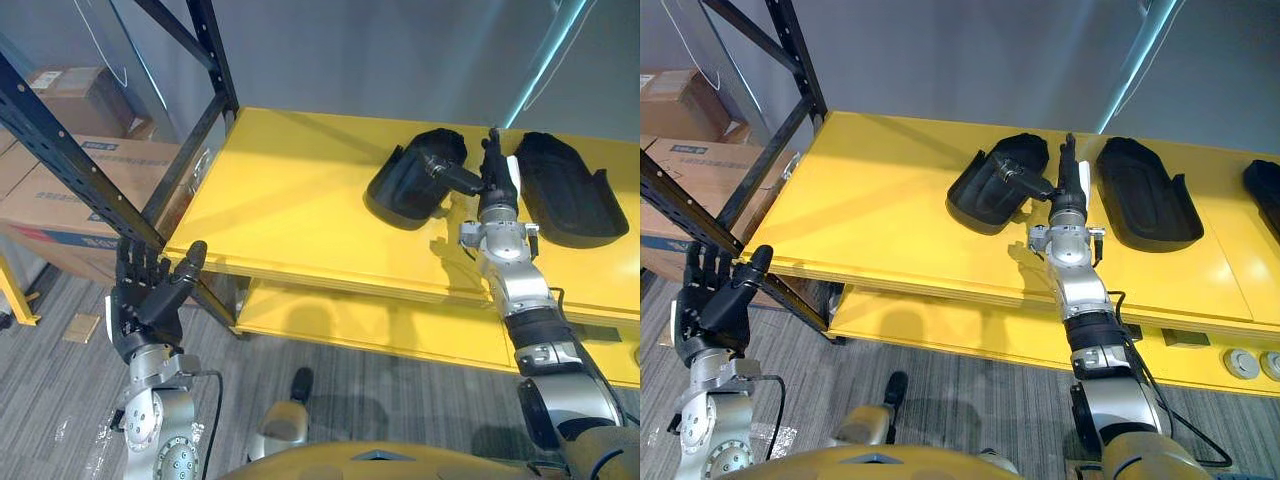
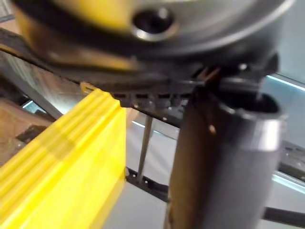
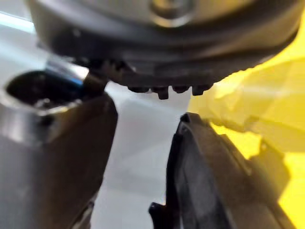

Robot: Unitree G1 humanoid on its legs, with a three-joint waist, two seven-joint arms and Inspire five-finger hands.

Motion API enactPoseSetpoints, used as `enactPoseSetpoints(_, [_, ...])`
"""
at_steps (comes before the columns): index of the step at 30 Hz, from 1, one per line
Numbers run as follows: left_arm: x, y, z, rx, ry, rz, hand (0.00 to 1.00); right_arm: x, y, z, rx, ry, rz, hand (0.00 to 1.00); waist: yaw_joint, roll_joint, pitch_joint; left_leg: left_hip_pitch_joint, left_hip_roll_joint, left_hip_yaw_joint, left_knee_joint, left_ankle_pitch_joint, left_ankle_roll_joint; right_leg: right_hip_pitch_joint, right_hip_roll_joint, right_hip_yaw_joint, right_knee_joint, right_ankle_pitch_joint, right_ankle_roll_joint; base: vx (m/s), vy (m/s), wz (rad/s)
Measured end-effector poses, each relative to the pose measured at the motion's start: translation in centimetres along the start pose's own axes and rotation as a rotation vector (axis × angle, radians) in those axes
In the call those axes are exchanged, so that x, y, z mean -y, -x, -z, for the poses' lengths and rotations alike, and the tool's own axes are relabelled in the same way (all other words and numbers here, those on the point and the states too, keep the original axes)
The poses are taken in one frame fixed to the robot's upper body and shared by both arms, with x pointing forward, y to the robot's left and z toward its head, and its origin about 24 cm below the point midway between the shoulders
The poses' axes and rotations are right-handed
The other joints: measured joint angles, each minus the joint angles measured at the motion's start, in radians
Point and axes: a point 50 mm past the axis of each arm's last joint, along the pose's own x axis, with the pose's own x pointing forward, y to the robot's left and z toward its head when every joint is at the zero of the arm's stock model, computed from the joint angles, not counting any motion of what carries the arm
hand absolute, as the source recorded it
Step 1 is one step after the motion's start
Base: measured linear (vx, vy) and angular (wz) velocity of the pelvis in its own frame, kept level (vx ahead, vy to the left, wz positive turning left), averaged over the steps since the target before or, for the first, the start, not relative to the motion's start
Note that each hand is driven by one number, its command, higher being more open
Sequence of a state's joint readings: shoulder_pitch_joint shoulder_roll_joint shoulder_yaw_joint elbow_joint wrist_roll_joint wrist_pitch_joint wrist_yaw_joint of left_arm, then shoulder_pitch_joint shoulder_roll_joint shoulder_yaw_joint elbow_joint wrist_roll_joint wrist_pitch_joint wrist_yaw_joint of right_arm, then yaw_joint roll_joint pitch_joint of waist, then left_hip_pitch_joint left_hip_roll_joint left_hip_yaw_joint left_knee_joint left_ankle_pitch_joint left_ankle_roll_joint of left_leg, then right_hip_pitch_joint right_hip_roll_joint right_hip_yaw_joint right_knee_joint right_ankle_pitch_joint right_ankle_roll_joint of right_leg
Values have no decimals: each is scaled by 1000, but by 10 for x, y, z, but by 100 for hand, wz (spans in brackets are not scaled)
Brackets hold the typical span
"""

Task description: Walk over and take three plastic housings, then place them on the shelf

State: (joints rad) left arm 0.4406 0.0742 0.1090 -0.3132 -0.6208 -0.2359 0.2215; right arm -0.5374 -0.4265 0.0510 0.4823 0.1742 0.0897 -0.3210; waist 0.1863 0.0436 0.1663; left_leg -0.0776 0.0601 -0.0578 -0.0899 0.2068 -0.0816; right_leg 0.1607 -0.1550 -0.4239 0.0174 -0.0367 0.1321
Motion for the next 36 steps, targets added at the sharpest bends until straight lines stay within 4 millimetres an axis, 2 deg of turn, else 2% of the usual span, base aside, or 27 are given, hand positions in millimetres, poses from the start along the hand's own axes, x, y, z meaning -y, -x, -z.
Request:
enactPoseSetpoints(3, [2,1,2,-10,5,-6,100,0,-3,6,-44,-12,40,100,0,1,1,0,0,-1,0,0,0,0,0,-1,0,0,0,0,0,0])
enactPoseSetpoints(10, [2,1,3,-13,6,-20,100,0,-11,0,-55,-32,69,100,-1,7,16,1,-1,-9,0,2,-1,6,-1,-9,-1,0,0,0,0,3])
enactPoseSetpoints(12, [2,1,3,-14,7,-21,100,0,-12,4,-71,-26,71,100,0,7,18,1,-2,-17,0,2,-1,15,-2,-16,-2,0,0,0,-6,8])
enactPoseSetpoints(18, [2,0,5,-23,1,-17,100,-1,-20,1,-70,-23,8,100,2,12,21,0,-6,-33,0,0,2,31,0,-34,-14,1,2,-17,-26,8])
enactPoseSetpoints(24, [-1,1,23,-104,-18,-17,100,-3,-31,-12,-54,-3,-55,100,12,12,22,-2,-6,-45,0,0,3,53,11,-48,-54,15,5,-3,-33,5])
enactPoseSetpoints(31, [0,-1,23,-108,-32,14,100,-4,-41,-23,-60,-1,-50,100,42,15,24,-3,-6,-57,0,2,1,70,21,-67,-73,15,0,18,-44,7])
enactPoseSetpoints(36, [3,-4,23,-104,-27,23,100,8,-49,-36,-43,31,-20,100,57,18,25,-2,-8,-61,1,3,1,75,20,-71,-74,13,-2,0,-5,1])
